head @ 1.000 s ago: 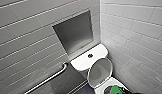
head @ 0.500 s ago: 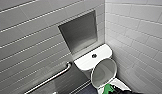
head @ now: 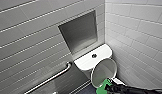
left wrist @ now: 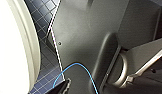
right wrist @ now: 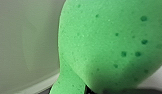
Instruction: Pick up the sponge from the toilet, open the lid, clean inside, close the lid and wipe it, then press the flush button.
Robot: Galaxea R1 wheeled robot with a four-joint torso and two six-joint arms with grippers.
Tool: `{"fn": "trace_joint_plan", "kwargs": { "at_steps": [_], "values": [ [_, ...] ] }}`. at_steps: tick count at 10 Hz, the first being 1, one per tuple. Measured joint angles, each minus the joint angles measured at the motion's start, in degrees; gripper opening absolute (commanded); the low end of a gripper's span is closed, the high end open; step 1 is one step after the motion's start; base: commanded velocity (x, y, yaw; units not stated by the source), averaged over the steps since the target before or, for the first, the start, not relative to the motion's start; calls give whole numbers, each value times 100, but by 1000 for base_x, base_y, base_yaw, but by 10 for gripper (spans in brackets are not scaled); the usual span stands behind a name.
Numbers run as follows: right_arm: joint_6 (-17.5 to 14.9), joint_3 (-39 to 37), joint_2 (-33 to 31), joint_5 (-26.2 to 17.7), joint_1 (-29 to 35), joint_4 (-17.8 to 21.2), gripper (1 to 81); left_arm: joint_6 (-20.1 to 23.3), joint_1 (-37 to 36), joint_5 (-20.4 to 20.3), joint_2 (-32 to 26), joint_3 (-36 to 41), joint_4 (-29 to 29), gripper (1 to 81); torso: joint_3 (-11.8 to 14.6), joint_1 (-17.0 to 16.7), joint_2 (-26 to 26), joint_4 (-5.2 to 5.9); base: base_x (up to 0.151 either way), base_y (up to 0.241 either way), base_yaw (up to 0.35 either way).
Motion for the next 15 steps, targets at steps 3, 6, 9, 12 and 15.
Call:
{"fn": "trace_joint_plan", "kwargs": {
  "at_steps": [3,6,9,12,15],
  "values": [
    [297,-624,282,89,-143,28,10,0,1,0,5,0,-2,811,0,0,0,0,0,0,0],
    [410,-994,391,266,-529,45,10,0,1,0,16,0,0,811,0,0,0,0,0,0,0],
    [416,-1112,402,568,-629,45,10,0,4,0,22,0,0,811,0,0,0,0,0,0,0],
    [400,-299,24,299,-669,20,10,0,4,0,30,0,0,811,2,0,0,0,0,0,0],
    [399,510,-378,43,-940,-27,10,0,6,0,52,0,1,811,2,0,0,0,0,0,0]
  ]
}}
